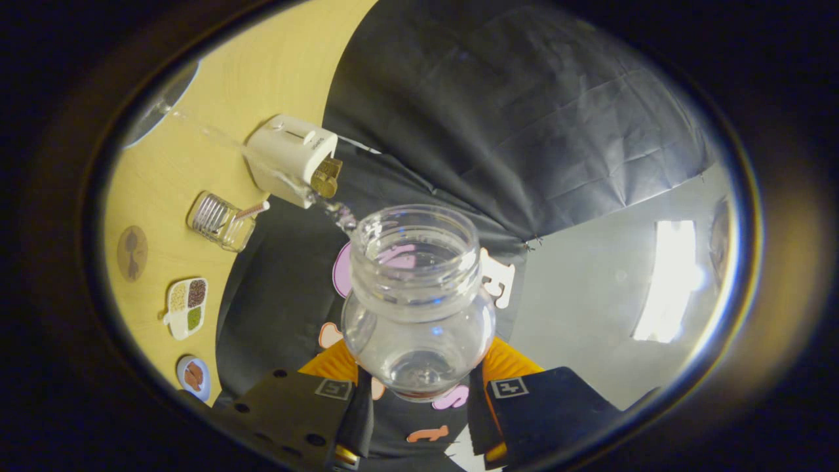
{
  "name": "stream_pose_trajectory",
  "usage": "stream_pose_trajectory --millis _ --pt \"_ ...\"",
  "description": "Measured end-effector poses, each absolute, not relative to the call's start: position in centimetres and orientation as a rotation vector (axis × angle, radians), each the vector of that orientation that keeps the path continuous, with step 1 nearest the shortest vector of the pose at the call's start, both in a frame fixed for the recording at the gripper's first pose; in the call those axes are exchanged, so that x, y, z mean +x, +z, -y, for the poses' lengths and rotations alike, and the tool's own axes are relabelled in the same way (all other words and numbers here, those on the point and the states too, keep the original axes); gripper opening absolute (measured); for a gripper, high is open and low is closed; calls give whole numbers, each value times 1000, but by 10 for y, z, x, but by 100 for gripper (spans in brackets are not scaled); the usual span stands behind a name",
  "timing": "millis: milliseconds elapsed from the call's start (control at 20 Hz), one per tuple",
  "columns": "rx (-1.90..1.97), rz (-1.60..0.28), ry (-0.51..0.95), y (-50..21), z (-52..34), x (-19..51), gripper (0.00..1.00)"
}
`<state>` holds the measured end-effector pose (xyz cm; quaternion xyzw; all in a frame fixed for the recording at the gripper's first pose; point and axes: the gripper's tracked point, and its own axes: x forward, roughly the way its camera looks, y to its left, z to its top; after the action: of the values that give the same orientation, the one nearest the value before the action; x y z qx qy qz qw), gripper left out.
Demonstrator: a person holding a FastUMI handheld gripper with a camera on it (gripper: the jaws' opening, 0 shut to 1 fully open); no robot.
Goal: Take the bottle from table, then pour the juice into the cup, finally place the bottle on the coaster
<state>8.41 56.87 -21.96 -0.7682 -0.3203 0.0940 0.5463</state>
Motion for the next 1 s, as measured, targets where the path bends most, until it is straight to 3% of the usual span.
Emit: stream_pose_trajectory --millis 1000 --pt "-1849 808 255 -225 -573 75 63"
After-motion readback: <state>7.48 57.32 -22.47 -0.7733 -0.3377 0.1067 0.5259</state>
